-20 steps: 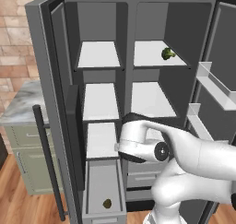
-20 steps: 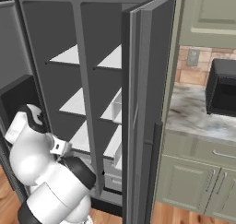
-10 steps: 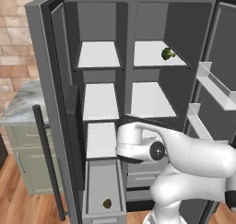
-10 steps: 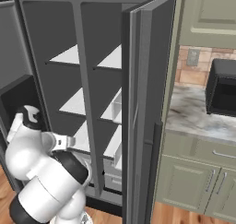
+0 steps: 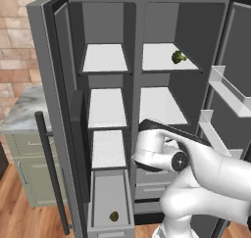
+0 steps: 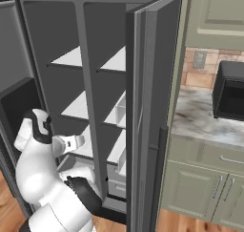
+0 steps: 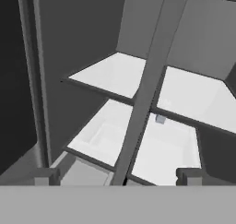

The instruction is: Take the kiwi and broccoli from the fridge shelf and place them in the freezer drawer to begin freezing them.

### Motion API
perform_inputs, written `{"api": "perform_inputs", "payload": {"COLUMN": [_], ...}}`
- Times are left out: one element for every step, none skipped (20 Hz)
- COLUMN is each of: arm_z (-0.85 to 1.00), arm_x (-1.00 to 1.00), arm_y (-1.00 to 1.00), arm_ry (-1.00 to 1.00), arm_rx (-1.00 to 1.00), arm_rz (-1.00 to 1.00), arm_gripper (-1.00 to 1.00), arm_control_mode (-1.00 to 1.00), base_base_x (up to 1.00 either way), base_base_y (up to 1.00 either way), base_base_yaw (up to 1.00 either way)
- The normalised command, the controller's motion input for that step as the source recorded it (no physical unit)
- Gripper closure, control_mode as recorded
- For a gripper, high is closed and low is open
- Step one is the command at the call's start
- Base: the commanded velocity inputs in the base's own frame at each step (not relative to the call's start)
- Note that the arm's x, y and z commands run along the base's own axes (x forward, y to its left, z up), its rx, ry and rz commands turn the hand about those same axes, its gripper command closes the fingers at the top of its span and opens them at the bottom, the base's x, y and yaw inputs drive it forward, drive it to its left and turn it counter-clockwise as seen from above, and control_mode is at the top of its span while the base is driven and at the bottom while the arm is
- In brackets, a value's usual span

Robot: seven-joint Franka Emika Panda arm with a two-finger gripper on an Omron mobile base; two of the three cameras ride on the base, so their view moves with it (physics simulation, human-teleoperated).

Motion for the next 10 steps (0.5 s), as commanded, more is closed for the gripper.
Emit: {"api": "perform_inputs", "payload": {"arm_z": [0.76, 0.74, 0.71, 0.66, 0.64, 0.58, 0.54, 0.49, 0.47, 0.46], "arm_x": [0.0, 0.0, 0.0, 0.0, 0.0, 0.0, 0.0, -0.06, -0.13, -0.13], "arm_y": [0.0, 0.0, 0.0, 0.0, 0.0, 0.0, 0.0, 0.0, 0.0, 0.0], "arm_ry": [0.06, 0.04, 0.05, 0.04, 0.03, 0.02, 0.01, 0.0, 0.0, 0.0], "arm_rx": [-0.46, -0.49, -0.51, -0.53, -0.55, -0.58, -0.59, -0.6, -0.6, -0.6], "arm_rz": [-0.11, -0.11, -0.1, -0.11, -0.12, -0.13, -0.14, -0.16, -0.17, -0.17], "arm_gripper": [-1.0, -1.0, -1.0, -1.0, -1.0, -1.0, -1.0, -1.0, -1.0, -1.0], "arm_control_mode": [-1.0, -1.0, -1.0, -1.0, -1.0, -1.0, -1.0, -1.0, -1.0, -1.0], "base_base_x": [0.0, 0.0, 0.0, 0.0, 0.0, 0.0, 0.0, 0.0, 0.0, 0.0], "base_base_y": [0.0, 0.0, 0.0, 0.0, 0.0, 0.0, 0.0, 0.0, 0.0, 0.0], "base_base_yaw": [0.0, 0.0, 0.0, 0.0, 0.0, 0.0, 0.0, 0.0, 0.0, 0.0]}}
